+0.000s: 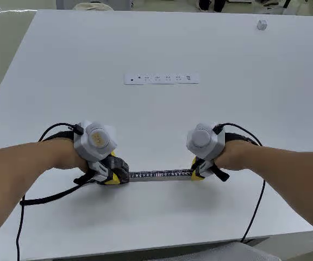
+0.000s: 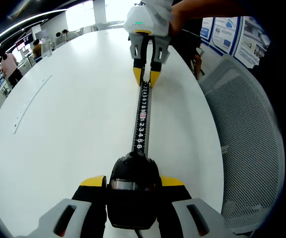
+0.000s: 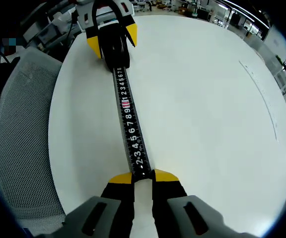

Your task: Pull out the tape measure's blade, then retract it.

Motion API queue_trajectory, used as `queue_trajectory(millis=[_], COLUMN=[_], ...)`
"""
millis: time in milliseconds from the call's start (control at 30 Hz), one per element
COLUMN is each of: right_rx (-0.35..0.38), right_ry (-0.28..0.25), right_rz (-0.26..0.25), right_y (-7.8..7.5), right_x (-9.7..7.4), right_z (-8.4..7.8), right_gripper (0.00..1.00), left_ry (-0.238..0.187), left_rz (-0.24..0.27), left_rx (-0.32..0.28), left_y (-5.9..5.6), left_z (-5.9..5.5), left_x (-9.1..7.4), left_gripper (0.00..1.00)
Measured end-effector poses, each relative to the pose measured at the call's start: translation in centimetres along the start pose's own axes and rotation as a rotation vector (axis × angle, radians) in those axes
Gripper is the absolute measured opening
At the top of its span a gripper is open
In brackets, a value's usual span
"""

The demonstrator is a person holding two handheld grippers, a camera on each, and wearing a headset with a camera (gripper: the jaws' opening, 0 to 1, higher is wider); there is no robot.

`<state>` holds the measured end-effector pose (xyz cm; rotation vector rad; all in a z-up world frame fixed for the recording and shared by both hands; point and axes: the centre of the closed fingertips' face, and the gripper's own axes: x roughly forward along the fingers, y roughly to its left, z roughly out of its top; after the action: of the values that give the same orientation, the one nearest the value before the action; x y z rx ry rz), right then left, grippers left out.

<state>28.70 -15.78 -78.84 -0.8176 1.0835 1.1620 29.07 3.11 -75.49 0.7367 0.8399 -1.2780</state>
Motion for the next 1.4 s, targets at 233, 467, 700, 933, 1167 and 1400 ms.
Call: queue_trajectory(millis=[233,467,700,933,1167,1400], right_rx=[0.007,0.01,0.011,0.017,0.021,0.026], right_ry=[-0.005,-0.006,-0.003,-0.007,-0.008,-0.012], right_rz=[-0.003,-0.004,-0.006,-0.007,-0.005,-0.003], right_y=[-0.2,-0.2,-0.2,-0.4,-0.5,-0.5], right_x=[-0.1,-0.3,-0.4,-0.5,-0.6,-0.6], right_z=[-0.4,-0.7,-0.9,-1.3,-1.6,-1.8], right_gripper=[0.11,0.11,0.11,0.11,0.11,0.11], left_ry=[-0.001,-0.002,0.0,0.001,0.002,0.003], left_rz=[0.002,0.001,0.0,0.0,0.001,0.001], left_rx=[-0.004,-0.005,-0.004,-0.004,-0.003,-0.003], left_y=[0.1,0.1,0.3,0.3,0.4,0.2], left_z=[0.0,0.0,-0.1,-0.1,-0.2,-0.1], left_x=[0.0,0.0,0.1,0.2,0.2,0.2], left_gripper=[0.36,0.36,0.36,0.36,0.36,0.36])
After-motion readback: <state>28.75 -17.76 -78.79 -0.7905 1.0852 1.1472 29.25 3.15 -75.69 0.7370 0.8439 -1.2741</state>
